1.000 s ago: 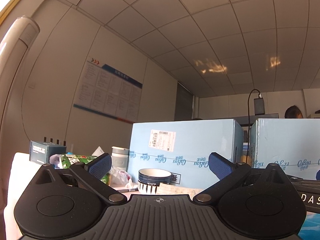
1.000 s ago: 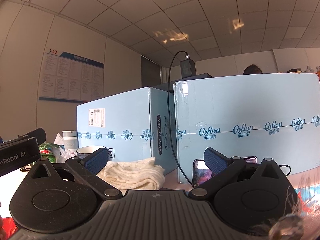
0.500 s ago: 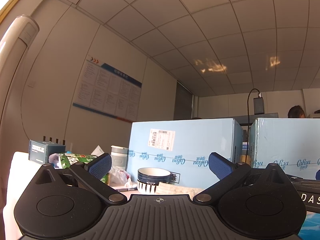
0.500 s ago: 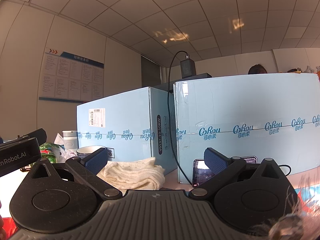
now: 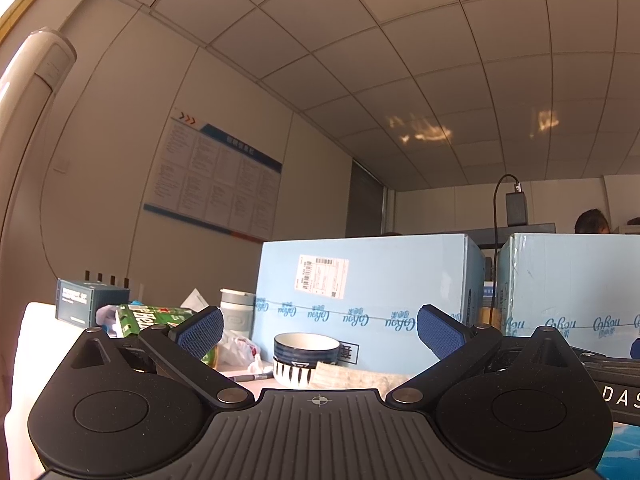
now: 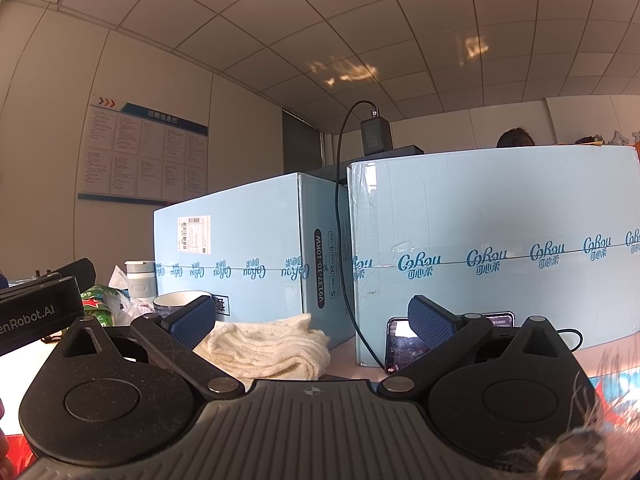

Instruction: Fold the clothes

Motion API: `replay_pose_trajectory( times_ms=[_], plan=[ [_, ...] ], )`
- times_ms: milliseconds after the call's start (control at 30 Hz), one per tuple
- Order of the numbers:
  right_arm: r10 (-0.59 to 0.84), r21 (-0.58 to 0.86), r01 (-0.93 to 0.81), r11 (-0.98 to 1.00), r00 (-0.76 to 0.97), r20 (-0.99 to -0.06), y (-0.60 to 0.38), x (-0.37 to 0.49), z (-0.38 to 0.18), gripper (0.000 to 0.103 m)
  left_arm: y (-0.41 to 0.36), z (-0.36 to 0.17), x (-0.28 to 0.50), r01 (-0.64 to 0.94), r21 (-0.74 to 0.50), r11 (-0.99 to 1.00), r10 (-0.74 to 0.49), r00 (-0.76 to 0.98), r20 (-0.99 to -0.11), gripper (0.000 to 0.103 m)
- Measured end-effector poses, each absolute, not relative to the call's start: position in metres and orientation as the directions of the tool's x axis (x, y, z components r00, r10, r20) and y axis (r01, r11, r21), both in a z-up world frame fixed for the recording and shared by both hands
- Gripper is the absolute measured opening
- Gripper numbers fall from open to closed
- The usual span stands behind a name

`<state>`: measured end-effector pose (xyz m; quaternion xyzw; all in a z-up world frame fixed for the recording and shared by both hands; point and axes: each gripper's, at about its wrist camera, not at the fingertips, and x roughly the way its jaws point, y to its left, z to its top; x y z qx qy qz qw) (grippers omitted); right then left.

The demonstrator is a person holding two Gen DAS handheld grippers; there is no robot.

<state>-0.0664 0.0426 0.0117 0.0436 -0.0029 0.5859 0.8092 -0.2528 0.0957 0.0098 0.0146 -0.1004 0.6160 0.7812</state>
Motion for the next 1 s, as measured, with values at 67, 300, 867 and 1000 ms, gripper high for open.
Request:
replay_pose_trajectory(
  times_ms=[67,300,867,1000],
  plan=[
    [0.948,0.067,-0.949,0.309,0.313,0.056,0.0425,-0.0663,0.0119,0.103,0.0956,0.0098,-0.2529,-0.965,-0.101,0.241,0.959,0.221,0.175,0.103],
    [0.948,0.067,-0.949,0.309,0.313,0.057,0.0422,-0.0665,0.0121,0.103,0.0951,0.0099,-0.2528,-0.965,-0.1,0.241,0.959,0.221,0.178,0.103],
    [0.947,0.067,-0.948,0.311,0.315,0.059,0.0422,-0.0677,0.0123,0.103,0.0971,0.0109,-0.2497,-0.965,-0.099,0.242,0.958,0.221,0.181,0.103],
    [0.947,0.067,-0.948,0.311,0.315,0.059,0.042,-0.0676,0.0122,0.103,0.097,0.011,-0.2497,-0.965,-0.1,0.24,0.958,0.22,0.182,0.103]
  ],
)
